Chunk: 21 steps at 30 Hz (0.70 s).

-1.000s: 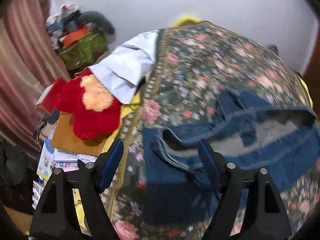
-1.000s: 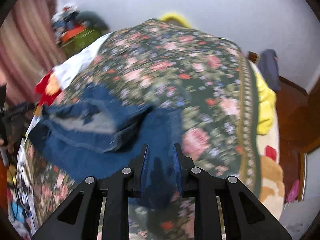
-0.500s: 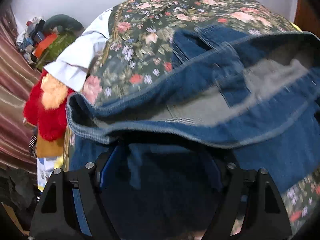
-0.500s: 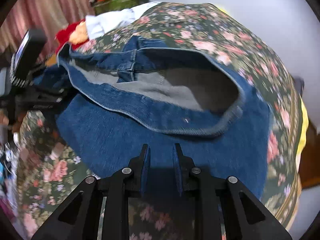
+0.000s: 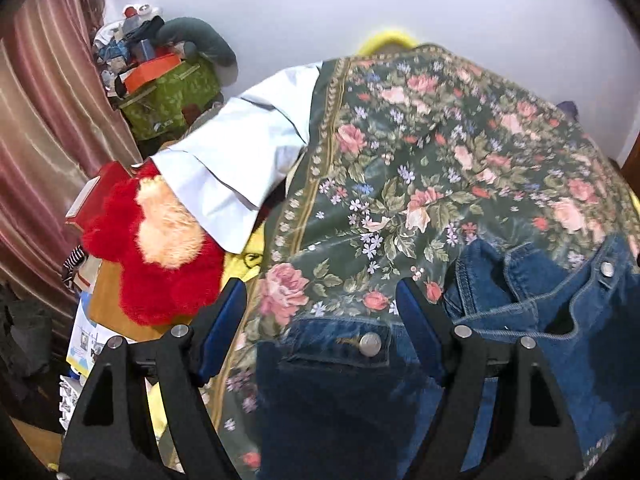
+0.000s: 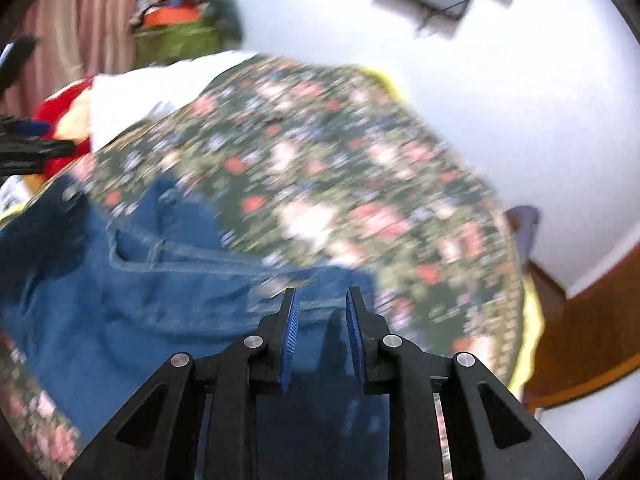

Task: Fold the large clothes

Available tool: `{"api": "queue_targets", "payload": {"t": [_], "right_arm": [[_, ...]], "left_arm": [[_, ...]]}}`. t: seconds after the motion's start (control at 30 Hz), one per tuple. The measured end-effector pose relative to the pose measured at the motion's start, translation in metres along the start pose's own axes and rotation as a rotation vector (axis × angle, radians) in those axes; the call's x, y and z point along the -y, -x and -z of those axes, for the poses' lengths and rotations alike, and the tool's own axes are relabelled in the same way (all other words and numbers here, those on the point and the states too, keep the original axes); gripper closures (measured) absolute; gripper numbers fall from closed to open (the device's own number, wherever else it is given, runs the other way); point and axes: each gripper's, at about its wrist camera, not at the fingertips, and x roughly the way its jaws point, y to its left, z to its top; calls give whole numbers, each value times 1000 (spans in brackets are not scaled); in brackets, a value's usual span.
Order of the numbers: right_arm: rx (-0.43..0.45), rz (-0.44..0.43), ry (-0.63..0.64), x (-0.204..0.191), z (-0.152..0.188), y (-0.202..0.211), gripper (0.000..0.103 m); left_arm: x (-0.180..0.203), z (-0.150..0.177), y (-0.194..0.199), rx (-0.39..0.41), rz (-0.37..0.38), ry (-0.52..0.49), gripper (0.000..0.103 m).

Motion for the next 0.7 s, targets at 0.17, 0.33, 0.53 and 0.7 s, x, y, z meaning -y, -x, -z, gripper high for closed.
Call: {"api": "queue_targets", "payload": {"t": [0.17,0.33,0.53,0.7], "right_arm": [[-27,-205,-97,19,13,20,84],[-117,-247,-39,-9,51,29,84],[-159,-68,223,-58,112,20,84],[-83,102,205,-49,121,31,14]], "left_arm": [[1,29,18,-43,60,-62,26],[10,83,27,-48,3,-209,24],[-13,146,2,-146,-69,-265,8],[-46,159,6,-154,-27,-166,0]]}}
